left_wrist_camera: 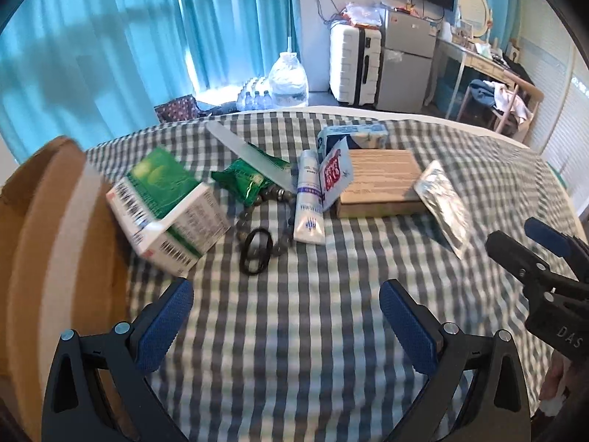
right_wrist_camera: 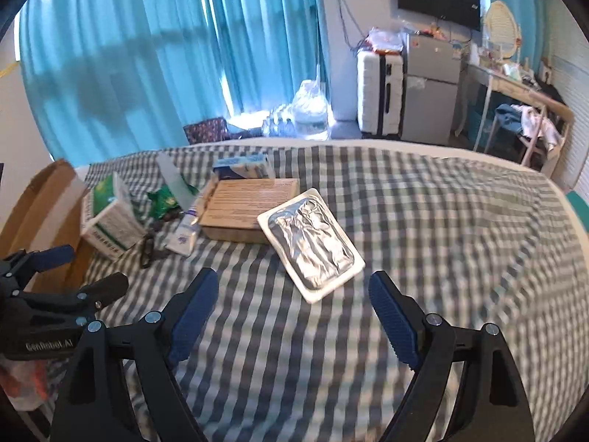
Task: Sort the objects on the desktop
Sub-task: 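Grasp the foil blister pack with the right tool while the left tool grasps the small white card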
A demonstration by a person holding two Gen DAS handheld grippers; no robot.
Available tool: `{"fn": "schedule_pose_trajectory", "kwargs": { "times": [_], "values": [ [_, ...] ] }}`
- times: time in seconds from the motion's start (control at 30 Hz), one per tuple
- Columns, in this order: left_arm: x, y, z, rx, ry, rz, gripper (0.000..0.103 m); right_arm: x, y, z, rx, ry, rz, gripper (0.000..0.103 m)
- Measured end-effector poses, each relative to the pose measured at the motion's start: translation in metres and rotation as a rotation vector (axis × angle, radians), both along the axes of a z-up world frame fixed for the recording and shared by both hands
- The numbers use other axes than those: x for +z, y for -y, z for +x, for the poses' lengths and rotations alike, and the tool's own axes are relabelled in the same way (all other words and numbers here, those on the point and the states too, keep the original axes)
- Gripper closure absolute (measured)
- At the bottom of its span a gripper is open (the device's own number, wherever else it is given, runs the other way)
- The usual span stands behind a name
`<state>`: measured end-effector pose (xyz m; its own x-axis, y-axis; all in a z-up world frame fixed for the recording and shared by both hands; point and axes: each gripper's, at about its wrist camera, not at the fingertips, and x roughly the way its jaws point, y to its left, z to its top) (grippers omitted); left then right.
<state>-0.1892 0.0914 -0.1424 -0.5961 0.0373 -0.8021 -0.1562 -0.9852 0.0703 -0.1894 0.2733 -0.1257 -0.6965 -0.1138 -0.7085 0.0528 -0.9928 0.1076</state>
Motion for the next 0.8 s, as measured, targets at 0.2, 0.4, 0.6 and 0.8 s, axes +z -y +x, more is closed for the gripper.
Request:
{"fn": "schedule_pose_trajectory", "kwargs": {
  "times": [0.2, 0.4, 0.6, 0.8],
  "values": [
    [-0.024, -0.011, -0.051, 0.003, 0.009, 0.025, 0.0, -0.037, -0.002, -0.057, 0.005, 0.058, 0.046, 0.019],
    [-0.036, -0.016, -0.081, -0.015, 0.02, 0.058, 0.0, -0.055, -0.014, -0.079, 0.006, 0.087, -0.05, 0.02],
    [-0.038, -0.018, -0.095, -0.008, 0.012, 0.103, 0.0, -0.056, -0.015, -0.065, 0.029, 0.116, -0.01, 0.034],
    [-0.026, -0.012, -0.1, -0.036, -0.011, 0.16, 0.008, -0.047, -0.016, -0.043, 0.012, 0.113, -0.058, 0.035]
  ]
}}
